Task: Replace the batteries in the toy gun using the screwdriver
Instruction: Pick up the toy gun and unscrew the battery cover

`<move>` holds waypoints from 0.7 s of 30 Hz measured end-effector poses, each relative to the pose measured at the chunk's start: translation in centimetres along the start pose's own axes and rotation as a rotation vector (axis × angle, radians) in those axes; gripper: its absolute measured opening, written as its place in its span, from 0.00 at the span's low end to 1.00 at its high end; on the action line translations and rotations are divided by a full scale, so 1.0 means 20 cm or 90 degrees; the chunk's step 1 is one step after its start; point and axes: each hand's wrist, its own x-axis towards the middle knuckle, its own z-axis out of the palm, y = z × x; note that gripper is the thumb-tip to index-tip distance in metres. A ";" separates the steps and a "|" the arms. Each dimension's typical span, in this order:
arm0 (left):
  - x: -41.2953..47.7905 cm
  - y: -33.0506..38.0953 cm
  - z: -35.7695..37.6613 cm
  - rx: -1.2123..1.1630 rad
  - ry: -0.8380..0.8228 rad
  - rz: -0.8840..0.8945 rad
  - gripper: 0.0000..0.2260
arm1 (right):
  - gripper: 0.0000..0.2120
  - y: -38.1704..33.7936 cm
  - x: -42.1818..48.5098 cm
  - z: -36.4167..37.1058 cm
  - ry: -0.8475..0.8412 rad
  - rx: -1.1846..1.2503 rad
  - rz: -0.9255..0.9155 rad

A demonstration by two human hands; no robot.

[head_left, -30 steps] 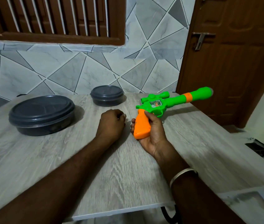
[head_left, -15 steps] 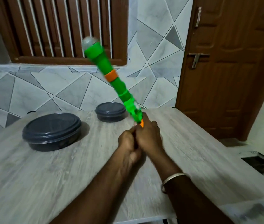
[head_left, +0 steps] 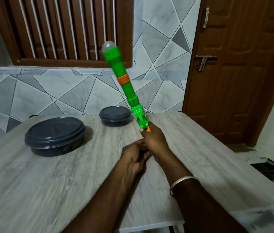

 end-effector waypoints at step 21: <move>0.04 -0.01 -0.06 1.000 0.023 0.557 0.14 | 0.15 0.11 -0.03 -0.16 -0.066 0.571 0.299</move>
